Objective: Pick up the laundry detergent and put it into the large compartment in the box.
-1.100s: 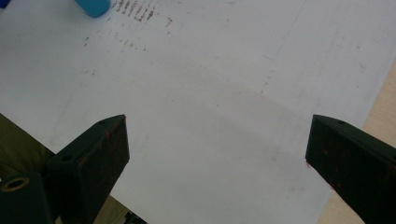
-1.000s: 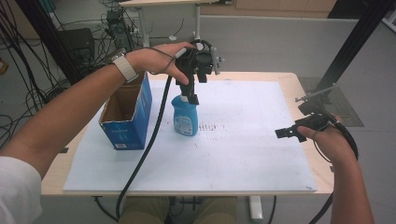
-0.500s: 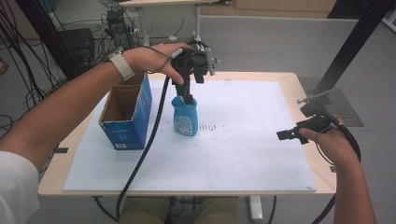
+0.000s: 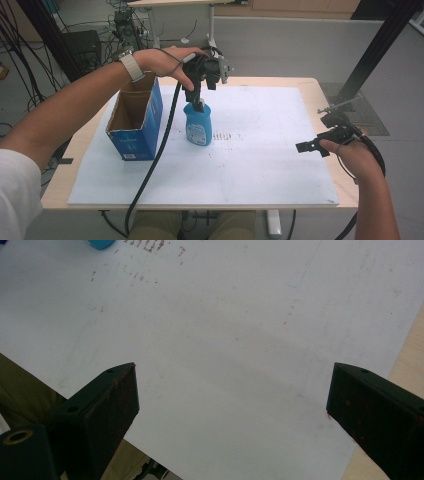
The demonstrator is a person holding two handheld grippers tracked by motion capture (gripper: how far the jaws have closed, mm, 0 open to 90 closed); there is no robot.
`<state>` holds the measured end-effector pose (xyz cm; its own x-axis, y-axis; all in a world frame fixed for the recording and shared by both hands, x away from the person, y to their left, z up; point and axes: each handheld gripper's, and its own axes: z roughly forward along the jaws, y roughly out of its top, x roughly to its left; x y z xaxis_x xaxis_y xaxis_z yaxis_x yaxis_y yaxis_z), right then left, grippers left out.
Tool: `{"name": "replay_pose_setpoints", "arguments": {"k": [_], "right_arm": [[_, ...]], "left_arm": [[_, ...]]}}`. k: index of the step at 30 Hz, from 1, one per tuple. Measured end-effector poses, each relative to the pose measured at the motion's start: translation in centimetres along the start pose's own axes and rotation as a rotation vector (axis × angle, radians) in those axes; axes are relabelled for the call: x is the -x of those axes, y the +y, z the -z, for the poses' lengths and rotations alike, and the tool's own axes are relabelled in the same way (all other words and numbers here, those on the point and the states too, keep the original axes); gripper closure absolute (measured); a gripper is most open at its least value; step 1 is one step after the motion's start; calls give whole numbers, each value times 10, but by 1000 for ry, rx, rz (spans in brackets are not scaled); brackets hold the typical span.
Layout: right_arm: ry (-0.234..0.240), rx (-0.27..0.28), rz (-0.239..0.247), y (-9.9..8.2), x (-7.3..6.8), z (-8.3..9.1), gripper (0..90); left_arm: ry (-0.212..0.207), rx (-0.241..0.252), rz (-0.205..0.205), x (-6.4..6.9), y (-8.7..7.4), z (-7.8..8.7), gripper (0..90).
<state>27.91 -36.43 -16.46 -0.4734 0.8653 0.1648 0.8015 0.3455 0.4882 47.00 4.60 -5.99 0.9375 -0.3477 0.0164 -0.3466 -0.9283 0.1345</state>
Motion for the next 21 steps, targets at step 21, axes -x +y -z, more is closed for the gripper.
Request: {"name": "replay_pose_setpoints", "arguments": {"k": [21], "right_arm": [[-26,-9,-36,1,-12,4,67]], "left_arm": [[-5,-36,-44,-11,-9,-11,49]]}}
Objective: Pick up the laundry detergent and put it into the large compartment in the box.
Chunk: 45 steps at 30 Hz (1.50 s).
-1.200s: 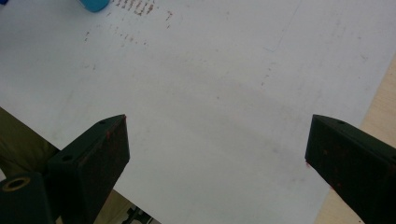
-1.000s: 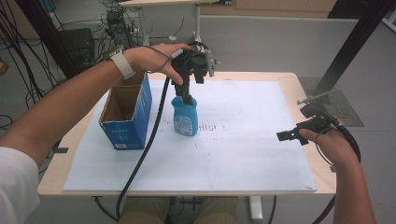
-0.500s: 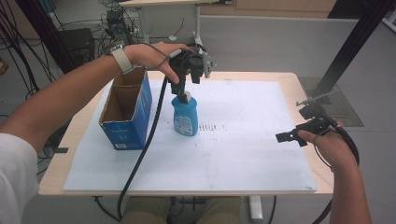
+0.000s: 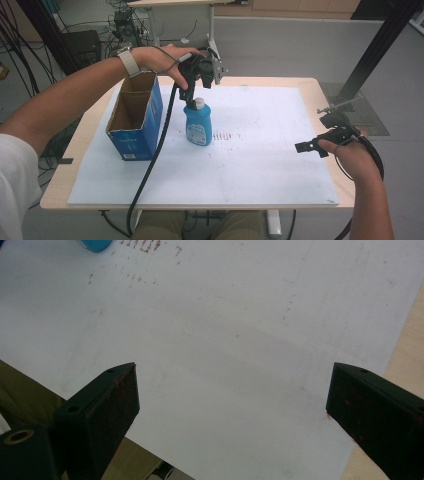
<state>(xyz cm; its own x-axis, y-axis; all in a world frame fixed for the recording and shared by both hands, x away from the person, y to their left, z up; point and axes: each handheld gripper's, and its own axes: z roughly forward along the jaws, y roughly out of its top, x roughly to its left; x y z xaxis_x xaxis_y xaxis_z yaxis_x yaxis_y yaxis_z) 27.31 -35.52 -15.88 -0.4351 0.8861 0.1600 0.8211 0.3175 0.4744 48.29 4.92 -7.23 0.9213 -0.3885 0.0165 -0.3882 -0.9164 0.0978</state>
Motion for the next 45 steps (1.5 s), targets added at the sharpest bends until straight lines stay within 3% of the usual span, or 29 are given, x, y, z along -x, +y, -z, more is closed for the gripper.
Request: {"name": "replay_pose_setpoints", "arguments": {"k": [4,8,12,45], "right_arm": [[-4,9,-2,0,-1,2,66],[-6,7,-7,0,-1,1,67],[-3,6,-4,0,0,0,66],[-5,6,-10,-1,-1,0,67]], "left_arm": [[5,-19,-17,-2,2,-5,50],[-20,-25,-30,-7,3,-9,50],[-9,-28,-47,-6,3,-13,50],[5,-8,-50,-6,-7,-19,53]]}}
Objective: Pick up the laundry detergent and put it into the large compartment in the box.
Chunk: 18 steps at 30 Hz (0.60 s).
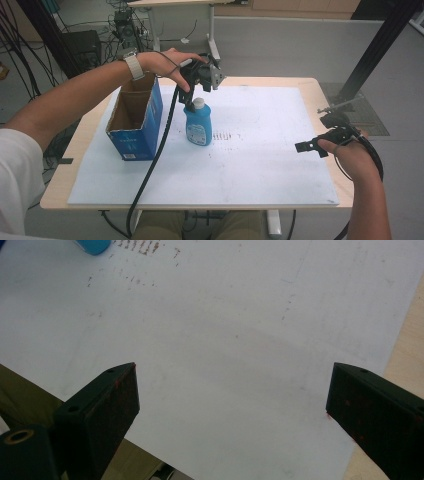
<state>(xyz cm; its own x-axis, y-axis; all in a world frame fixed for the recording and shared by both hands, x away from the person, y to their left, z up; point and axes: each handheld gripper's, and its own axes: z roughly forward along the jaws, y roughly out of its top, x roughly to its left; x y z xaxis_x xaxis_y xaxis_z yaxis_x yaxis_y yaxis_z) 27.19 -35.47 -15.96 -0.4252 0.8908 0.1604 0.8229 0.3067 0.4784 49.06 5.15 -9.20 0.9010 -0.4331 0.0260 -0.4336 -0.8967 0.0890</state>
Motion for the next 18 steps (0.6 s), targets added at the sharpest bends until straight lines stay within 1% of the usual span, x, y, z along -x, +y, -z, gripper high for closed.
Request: {"name": "replay_pose_setpoints", "arguments": {"k": [8,18], "right_arm": [[0,0,2,2,0,0,66],[1,0,5,3,-1,0,66]], "left_arm": [[4,4,5,1,-1,0,54],[3,-6,11,1,-1,2,55]]}}
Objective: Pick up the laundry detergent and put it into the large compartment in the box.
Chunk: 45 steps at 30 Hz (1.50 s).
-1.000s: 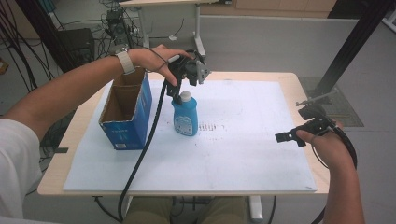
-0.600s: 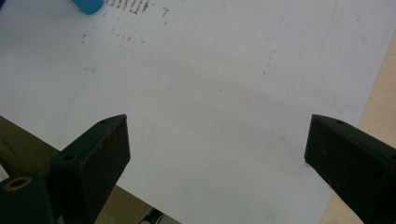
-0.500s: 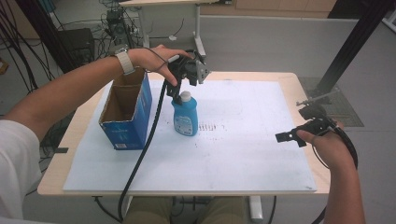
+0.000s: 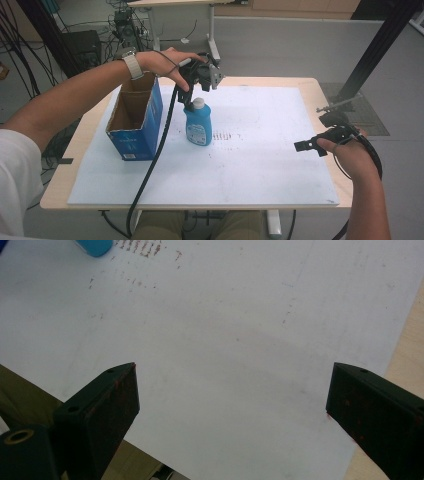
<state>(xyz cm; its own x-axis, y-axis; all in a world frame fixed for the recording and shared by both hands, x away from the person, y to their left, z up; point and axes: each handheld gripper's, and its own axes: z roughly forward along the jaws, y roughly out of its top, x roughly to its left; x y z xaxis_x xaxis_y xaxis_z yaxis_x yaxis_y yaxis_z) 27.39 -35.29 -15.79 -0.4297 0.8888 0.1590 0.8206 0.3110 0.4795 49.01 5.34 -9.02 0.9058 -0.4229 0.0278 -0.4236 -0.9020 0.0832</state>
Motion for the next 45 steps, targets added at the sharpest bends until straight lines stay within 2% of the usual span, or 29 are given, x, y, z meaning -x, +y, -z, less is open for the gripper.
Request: {"name": "replay_pose_setpoints", "arguments": {"k": [45], "right_arm": [[3,1,9,3,-1,-2,66]], "left_arm": [[8,8,19,2,-5,1,62]]}}
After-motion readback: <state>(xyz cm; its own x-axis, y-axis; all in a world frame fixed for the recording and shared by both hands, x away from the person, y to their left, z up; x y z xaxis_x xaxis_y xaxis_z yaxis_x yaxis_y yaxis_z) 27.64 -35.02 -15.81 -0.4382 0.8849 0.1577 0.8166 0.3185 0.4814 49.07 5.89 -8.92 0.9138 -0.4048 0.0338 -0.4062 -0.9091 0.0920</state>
